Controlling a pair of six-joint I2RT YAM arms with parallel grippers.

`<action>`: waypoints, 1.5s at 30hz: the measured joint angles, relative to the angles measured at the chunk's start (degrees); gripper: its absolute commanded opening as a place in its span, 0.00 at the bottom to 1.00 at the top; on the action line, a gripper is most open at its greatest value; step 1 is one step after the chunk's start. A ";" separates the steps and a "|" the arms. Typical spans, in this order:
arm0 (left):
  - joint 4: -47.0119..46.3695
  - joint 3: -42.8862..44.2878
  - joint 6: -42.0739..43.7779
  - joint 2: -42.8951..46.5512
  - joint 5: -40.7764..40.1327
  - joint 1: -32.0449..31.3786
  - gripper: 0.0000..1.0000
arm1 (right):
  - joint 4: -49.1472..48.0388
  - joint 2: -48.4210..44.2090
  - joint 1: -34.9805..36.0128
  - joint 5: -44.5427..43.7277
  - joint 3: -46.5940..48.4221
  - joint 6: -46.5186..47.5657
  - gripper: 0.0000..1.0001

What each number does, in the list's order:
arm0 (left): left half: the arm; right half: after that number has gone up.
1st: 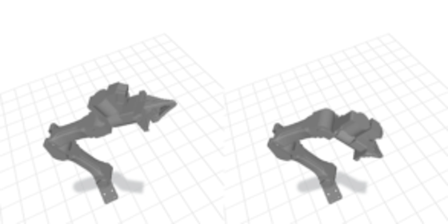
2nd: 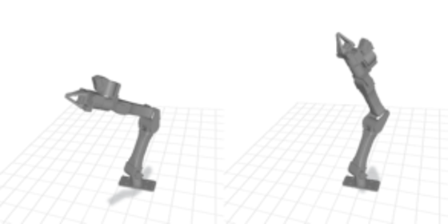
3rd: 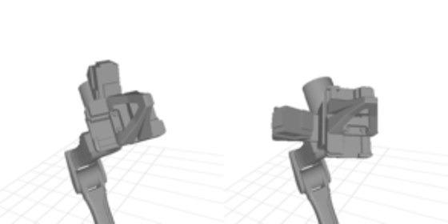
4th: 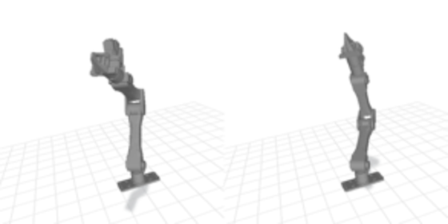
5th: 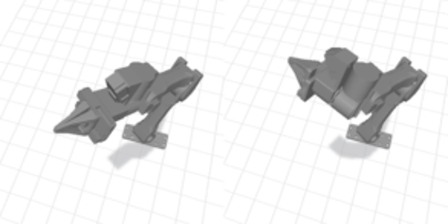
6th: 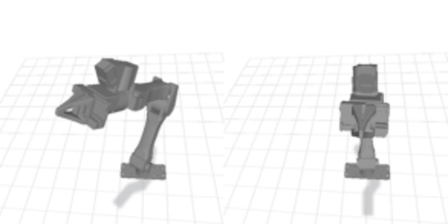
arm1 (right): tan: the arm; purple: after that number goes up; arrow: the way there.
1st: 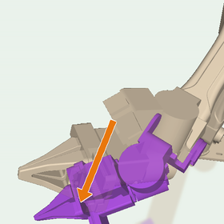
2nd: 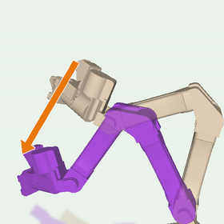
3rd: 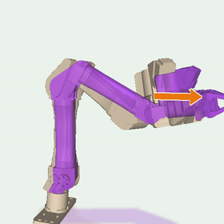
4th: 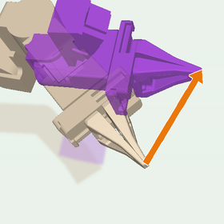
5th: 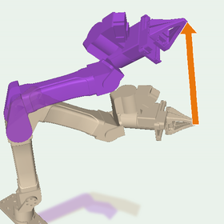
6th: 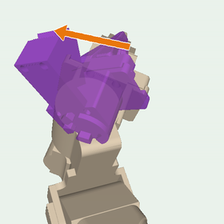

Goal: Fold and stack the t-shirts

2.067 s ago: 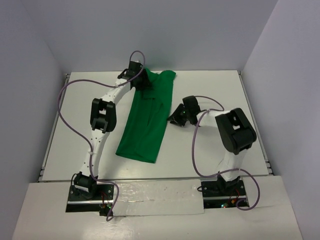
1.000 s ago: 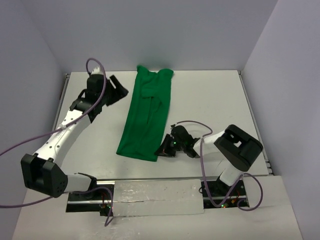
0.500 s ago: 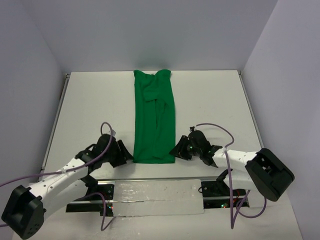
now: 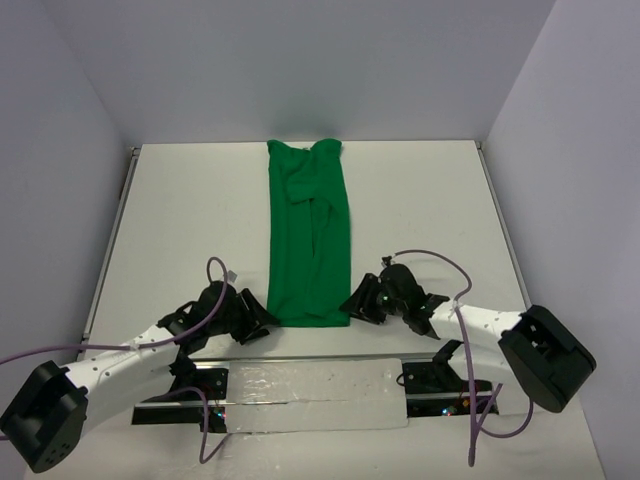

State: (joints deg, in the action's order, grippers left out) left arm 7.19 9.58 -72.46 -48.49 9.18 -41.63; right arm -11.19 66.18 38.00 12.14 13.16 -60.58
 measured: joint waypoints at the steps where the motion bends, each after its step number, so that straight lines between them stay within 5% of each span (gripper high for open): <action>1: 0.00 0.00 -0.21 0.02 -0.28 -0.07 0.54 | 1.23 -1.19 0.13 -0.39 -0.24 -0.09 0.49; 6: 0.38 0.00 -1.24 -0.02 -2.08 -0.28 0.50 | 7.11 -6.11 0.65 -2.39 -0.76 -0.02 0.49; 14: 1.11 1.06 -2.16 -0.44 -5.57 -0.32 0.60 | 7.02 -2.72 4.16 -3.24 1.00 -0.02 0.48; 18: 0.05 1.96 -1.87 -2.87 -7.26 -0.35 0.43 | 5.51 0.73 5.53 -2.93 3.01 -0.03 0.34; 20: -0.68 2.39 -1.96 -5.34 -7.78 -0.30 0.12 | 5.89 1.29 5.68 -3.37 3.13 -0.29 0.19; 22: -0.87 2.95 -1.68 -7.49 -8.56 -0.35 0.10 | 7.00 1.19 5.83 -4.50 3.06 -0.47 0.09; 30: 6.22 6.79 -0.22 -6.80 -11.84 -0.46 0.10 | 16.53 -2.43 5.90 -10.30 5.86 0.16 0.09; 36: 14.14 19.83 2.28 -9.14 -17.92 -0.18 0.10 | 25.06 -2.40 4.24 -17.58 17.92 5.02 0.09; 45: 13.23 42.53 11.12 -31.68 -21.58 7.54 0.10 | 23.61 14.37 -6.01 -20.04 38.45 14.49 0.09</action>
State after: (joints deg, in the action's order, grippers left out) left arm 20.43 52.11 -61.34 -80.17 -12.40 -34.09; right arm 12.42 80.55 31.99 -7.90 51.61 -46.08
